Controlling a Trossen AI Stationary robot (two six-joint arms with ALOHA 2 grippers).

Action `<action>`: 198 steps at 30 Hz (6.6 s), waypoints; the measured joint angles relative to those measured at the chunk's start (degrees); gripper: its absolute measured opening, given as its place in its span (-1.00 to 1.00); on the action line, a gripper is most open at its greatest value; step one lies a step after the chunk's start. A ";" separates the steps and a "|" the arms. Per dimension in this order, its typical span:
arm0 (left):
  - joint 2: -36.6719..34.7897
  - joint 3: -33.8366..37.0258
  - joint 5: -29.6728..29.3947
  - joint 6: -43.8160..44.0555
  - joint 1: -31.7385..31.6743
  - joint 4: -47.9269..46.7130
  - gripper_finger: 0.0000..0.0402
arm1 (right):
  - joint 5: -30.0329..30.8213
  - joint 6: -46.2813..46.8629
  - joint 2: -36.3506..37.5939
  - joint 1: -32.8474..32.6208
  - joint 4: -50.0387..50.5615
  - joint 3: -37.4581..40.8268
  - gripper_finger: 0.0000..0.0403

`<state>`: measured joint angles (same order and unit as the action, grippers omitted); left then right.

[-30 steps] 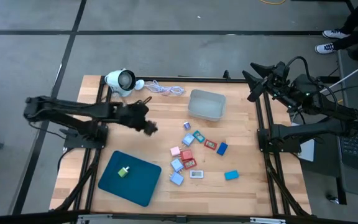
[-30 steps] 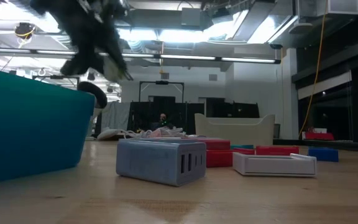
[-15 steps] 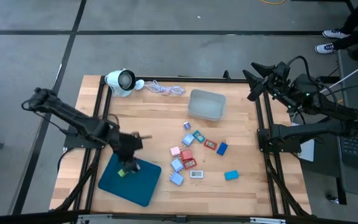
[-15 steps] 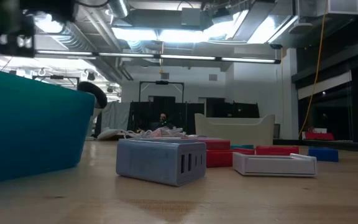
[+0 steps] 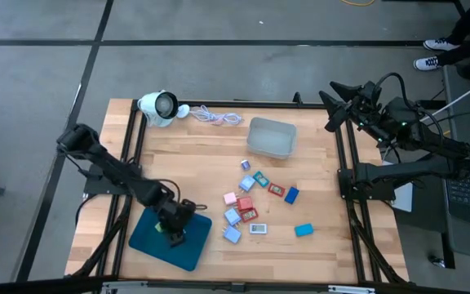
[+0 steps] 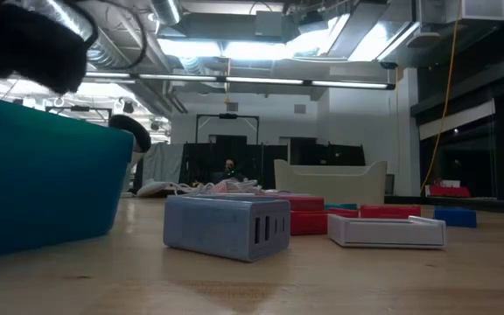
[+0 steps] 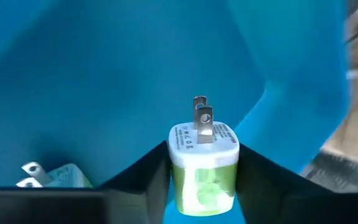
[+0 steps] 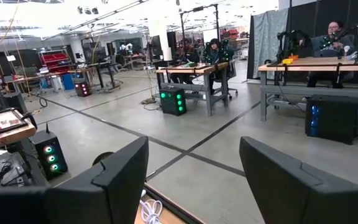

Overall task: Pick & Place Office items
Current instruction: Put the green charger adapter into the blue bin, then put the pink charger adapter into the blue bin, then put the red charger adapter into the blue bin

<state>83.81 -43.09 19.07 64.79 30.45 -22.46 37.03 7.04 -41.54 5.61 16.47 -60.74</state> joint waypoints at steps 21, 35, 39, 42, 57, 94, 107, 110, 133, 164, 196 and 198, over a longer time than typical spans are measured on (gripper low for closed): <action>-19.32 -0.07 -22.43 3.49 -10.40 -7.20 0.58 | -0.63 -0.02 -0.02 -0.02 -0.61 -0.02 0.28; 0.96 -16.33 -18.28 -27.97 -32.71 -10.01 0.58 | -1.98 1.29 -0.22 -0.02 -0.66 -0.01 0.28; 11.63 -26.89 -16.43 -37.64 -35.15 -15.80 0.58 | -2.23 1.29 -0.23 -0.01 -0.63 -0.02 0.28; 19.08 -33.90 -14.19 -40.97 -35.56 -20.63 0.58 | -3.91 1.30 -0.22 -0.02 -0.66 0.01 0.28; 29.64 -42.60 -12.43 -31.94 -28.87 -24.48 0.58 | -9.83 1.07 -0.22 -0.02 0.63 -0.02 0.27; 37.09 -42.90 -15.06 -36.35 -25.13 -24.87 0.49 | -10.90 1.51 -0.22 0.00 2.83 -0.02 0.28; 37.80 -42.73 -12.30 -37.24 -28.14 -25.01 -0.05 | -10.46 1.30 -0.24 0.00 3.02 -0.02 0.28; 36.94 -42.56 -9.92 -36.31 -29.11 -24.13 -0.05 | -10.46 1.08 -0.24 0.00 3.02 -0.02 0.28; 13.64 -42.60 -7.33 -40.14 -32.26 -37.35 -0.05 | -10.49 0.12 -0.24 -0.02 2.78 -0.02 0.28; 10.53 -12.44 -14.58 8.30 3.53 -14.55 -0.05 | -10.94 0.97 -0.24 -0.01 2.80 -0.02 0.27; 0.52 -23.69 -18.58 -11.26 -23.62 -19.46 0.70 | -11.16 1.37 -0.24 -0.01 2.43 -0.02 0.28; 2.56 -23.63 -17.94 -13.04 -26.76 -19.71 0.70 | -11.16 1.46 -0.24 0.00 2.41 -0.02 0.28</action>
<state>86.37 -66.72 1.13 51.74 3.69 -42.17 25.87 8.51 -41.78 5.61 18.88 -60.75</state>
